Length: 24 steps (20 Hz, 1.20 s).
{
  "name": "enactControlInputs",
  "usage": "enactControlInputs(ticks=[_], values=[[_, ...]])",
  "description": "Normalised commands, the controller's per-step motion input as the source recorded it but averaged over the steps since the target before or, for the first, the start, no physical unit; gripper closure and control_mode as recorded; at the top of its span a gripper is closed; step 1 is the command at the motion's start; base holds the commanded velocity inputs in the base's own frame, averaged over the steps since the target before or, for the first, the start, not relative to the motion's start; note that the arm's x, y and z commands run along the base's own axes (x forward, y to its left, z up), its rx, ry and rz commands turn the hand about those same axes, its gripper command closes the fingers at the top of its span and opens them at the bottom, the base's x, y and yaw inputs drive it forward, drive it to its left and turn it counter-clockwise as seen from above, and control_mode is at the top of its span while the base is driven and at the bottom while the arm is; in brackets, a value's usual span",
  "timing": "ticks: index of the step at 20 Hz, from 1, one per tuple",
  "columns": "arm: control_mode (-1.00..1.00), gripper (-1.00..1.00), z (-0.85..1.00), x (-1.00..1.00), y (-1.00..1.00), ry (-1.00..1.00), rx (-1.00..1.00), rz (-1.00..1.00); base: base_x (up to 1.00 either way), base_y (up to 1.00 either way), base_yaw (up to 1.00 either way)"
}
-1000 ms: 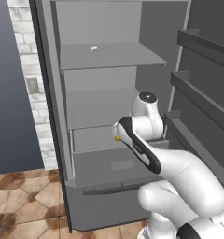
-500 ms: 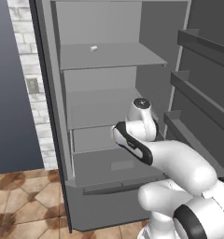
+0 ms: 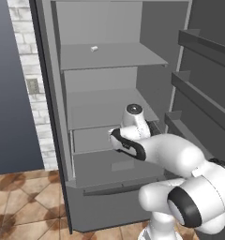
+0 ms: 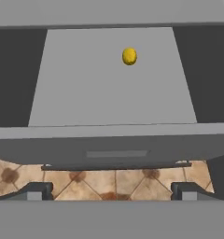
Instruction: Fully open the fridge drawer.
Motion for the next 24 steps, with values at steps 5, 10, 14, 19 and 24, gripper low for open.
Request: enactControlInputs(ticks=[5,10,14,19,24], values=[[-1.00,-1.00,-0.28,0.30,0.00,0.05,-0.04,-0.08,0.00,0.00,0.00],[-1.00,-1.00,-0.14,0.41,0.00,0.09,-0.04,-0.04,0.00,0.00,0.00],[-1.00,-1.00,-0.16,0.31,0.00,0.04,-0.04,0.00,0.00,0.00,0.00],[-1.00,-1.00,-0.27,0.14,0.00,0.04,-0.06,0.00,0.00,0.00,0.00],[-1.00,-1.00,-0.19,0.14,0.00,0.03,-0.02,0.00,0.00,0.00,0.00]])
